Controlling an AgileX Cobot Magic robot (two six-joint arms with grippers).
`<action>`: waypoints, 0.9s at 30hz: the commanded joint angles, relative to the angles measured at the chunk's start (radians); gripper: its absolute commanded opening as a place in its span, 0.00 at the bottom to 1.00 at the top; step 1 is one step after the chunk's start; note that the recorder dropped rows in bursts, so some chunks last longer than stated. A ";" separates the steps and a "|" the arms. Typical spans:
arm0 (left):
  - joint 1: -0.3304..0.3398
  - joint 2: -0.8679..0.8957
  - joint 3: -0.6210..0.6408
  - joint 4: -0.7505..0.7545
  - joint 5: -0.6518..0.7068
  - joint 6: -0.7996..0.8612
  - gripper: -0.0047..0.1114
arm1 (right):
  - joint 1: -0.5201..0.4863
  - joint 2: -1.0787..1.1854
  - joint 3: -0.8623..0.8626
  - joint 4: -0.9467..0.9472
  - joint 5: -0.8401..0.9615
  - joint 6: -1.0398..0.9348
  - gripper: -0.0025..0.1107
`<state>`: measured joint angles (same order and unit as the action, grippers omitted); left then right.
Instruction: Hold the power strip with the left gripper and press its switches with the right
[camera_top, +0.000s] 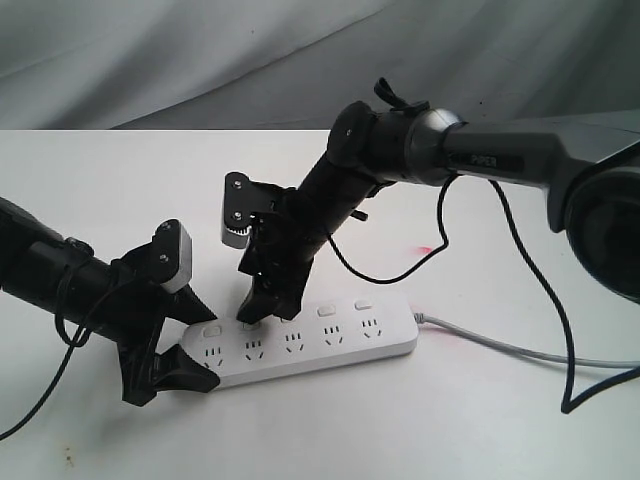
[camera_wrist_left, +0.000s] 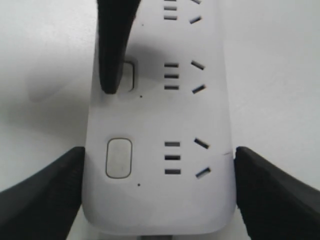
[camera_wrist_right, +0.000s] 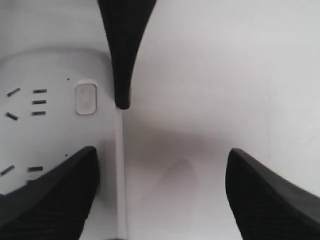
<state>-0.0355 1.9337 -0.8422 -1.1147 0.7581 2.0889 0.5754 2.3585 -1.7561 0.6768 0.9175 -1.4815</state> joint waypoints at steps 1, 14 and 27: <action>-0.003 -0.001 -0.006 -0.004 0.005 0.006 0.04 | -0.004 0.022 0.015 -0.047 -0.033 -0.017 0.60; -0.003 -0.001 -0.006 -0.004 0.005 0.006 0.04 | -0.113 -0.121 0.015 0.098 0.142 -0.075 0.60; -0.003 -0.001 -0.006 -0.004 0.005 0.006 0.04 | -0.117 -0.097 0.124 0.101 0.039 -0.121 0.60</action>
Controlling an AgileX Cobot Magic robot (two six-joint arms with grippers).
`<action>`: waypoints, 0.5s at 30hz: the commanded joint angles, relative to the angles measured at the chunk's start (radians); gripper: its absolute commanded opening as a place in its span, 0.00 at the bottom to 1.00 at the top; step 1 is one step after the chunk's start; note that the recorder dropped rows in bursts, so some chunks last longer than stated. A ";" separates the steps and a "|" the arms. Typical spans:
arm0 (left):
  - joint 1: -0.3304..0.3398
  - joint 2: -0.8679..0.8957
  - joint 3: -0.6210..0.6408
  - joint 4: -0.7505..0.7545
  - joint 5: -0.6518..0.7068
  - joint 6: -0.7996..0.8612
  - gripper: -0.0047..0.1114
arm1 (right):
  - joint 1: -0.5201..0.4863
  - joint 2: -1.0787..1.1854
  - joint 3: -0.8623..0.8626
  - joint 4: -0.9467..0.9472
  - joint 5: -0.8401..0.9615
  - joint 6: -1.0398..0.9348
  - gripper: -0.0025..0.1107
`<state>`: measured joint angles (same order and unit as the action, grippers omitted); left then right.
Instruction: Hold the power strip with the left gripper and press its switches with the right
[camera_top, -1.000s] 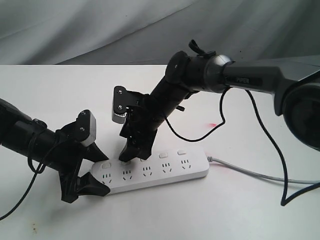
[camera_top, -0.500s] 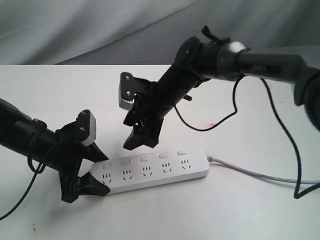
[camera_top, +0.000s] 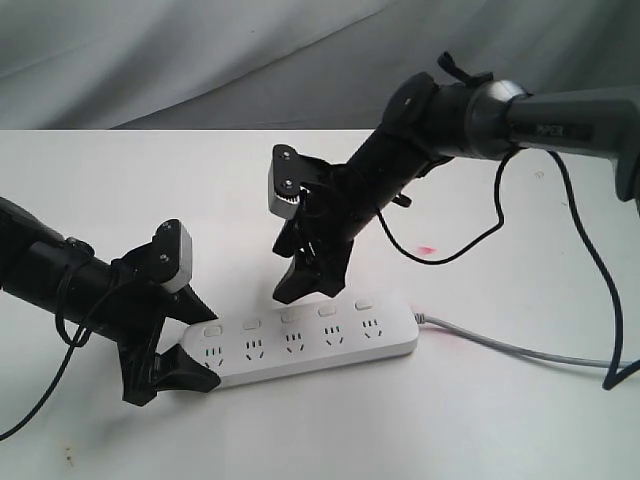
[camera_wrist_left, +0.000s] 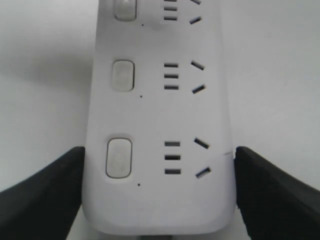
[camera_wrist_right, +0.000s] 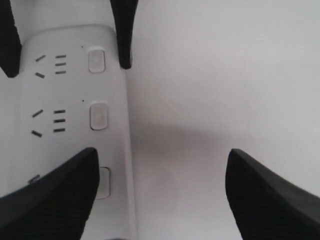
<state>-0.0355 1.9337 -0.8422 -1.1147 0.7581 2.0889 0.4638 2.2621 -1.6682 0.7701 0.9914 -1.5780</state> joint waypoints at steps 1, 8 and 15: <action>-0.003 -0.001 -0.006 -0.004 0.005 0.006 0.04 | -0.005 -0.001 0.043 0.009 -0.038 -0.029 0.60; -0.003 -0.001 -0.006 -0.004 0.005 0.006 0.04 | 0.001 -0.001 0.055 0.032 -0.053 -0.044 0.60; -0.003 -0.001 -0.006 -0.004 0.005 0.006 0.04 | 0.006 0.021 0.055 0.024 -0.084 -0.046 0.60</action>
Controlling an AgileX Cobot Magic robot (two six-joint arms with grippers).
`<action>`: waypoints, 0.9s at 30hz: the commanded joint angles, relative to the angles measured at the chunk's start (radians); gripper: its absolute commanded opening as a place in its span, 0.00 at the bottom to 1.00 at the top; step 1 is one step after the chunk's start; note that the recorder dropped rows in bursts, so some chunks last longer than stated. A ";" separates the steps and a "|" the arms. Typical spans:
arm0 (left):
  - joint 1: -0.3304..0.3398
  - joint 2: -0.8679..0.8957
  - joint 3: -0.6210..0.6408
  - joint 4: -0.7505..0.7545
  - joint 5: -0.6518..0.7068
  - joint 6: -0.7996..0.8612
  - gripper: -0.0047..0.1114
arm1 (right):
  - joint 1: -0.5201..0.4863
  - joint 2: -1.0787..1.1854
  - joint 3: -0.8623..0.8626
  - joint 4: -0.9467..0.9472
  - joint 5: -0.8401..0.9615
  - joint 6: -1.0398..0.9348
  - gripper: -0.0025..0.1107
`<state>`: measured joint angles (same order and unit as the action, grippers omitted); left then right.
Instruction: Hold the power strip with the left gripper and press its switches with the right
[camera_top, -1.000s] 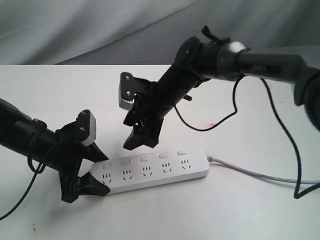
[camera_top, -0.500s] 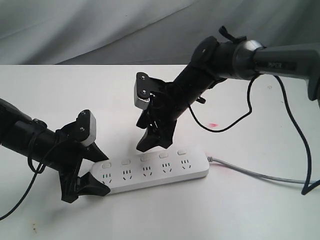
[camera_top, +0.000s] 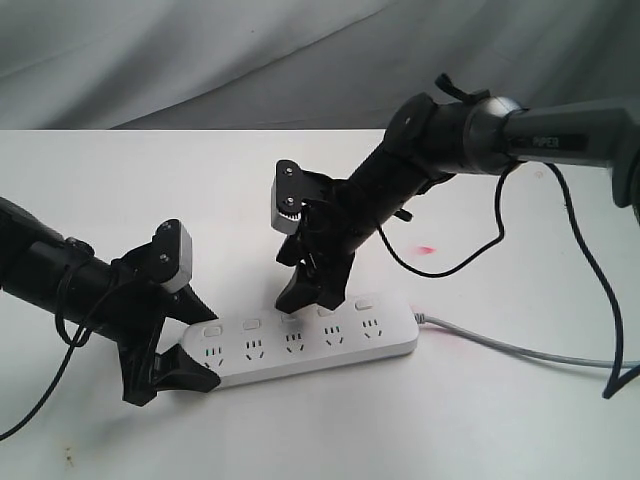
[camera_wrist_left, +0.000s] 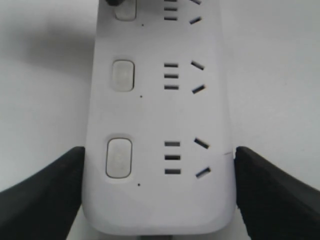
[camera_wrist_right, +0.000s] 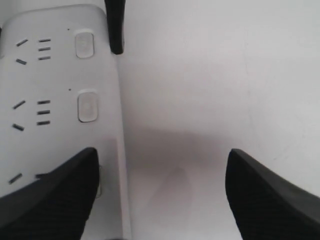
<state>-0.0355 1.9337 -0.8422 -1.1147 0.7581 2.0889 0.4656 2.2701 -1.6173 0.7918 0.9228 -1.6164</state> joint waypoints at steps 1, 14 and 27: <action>-0.003 -0.001 -0.006 -0.004 0.005 0.006 0.04 | 0.004 0.020 0.004 0.002 -0.013 -0.006 0.60; -0.003 -0.001 -0.006 -0.004 0.005 0.006 0.04 | 0.004 0.027 0.004 -0.051 0.003 0.028 0.60; -0.003 -0.001 -0.006 -0.004 0.005 0.006 0.04 | 0.004 0.052 0.004 -0.145 -0.021 0.073 0.60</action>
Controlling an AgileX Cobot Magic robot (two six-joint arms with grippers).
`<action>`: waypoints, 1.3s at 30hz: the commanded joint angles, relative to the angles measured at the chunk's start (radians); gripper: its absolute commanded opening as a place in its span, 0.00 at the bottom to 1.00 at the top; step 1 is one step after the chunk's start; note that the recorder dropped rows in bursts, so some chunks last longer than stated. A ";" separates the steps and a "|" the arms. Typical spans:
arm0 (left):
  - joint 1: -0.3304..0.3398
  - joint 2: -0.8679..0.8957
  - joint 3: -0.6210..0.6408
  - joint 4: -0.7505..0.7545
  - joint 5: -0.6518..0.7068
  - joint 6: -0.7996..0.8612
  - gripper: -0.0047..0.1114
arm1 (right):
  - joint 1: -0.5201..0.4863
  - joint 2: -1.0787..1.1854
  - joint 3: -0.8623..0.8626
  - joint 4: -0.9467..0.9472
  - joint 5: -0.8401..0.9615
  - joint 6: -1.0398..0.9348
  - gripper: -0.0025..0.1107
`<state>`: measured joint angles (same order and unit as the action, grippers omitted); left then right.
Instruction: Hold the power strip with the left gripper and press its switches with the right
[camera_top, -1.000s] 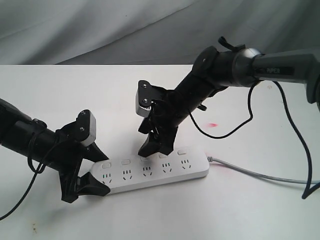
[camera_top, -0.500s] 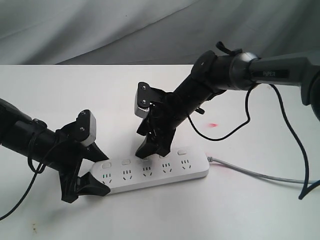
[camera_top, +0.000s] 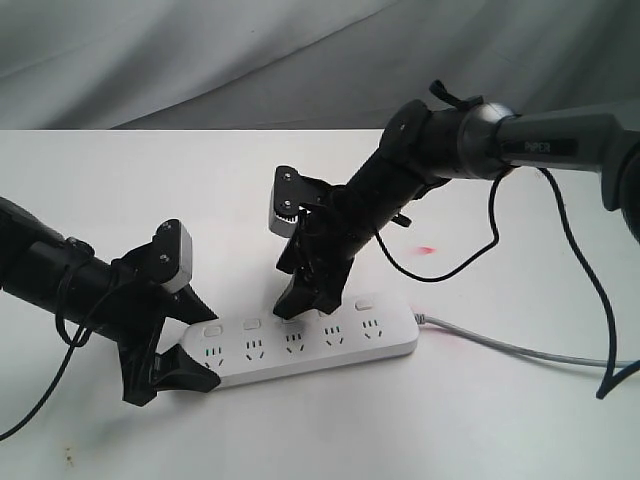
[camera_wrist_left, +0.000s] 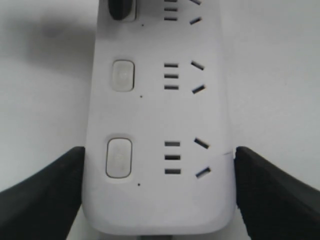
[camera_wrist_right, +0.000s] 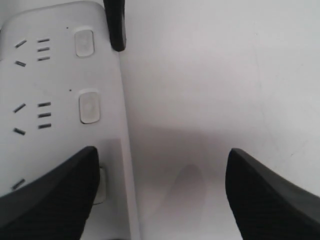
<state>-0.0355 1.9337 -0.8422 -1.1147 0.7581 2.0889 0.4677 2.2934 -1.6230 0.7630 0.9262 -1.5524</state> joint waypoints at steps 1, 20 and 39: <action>-0.003 -0.001 -0.006 -0.004 0.005 0.006 0.04 | 0.002 0.029 0.009 -0.121 -0.029 0.009 0.60; -0.003 -0.001 -0.006 -0.004 0.005 0.006 0.04 | 0.015 0.017 0.009 -0.113 -0.047 0.005 0.60; -0.003 -0.001 -0.006 -0.004 0.005 0.006 0.04 | -0.110 -0.108 0.081 0.000 0.040 -0.085 0.60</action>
<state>-0.0355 1.9337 -0.8422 -1.1147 0.7581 2.0889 0.3608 2.1925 -1.5787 0.7621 1.0004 -1.6056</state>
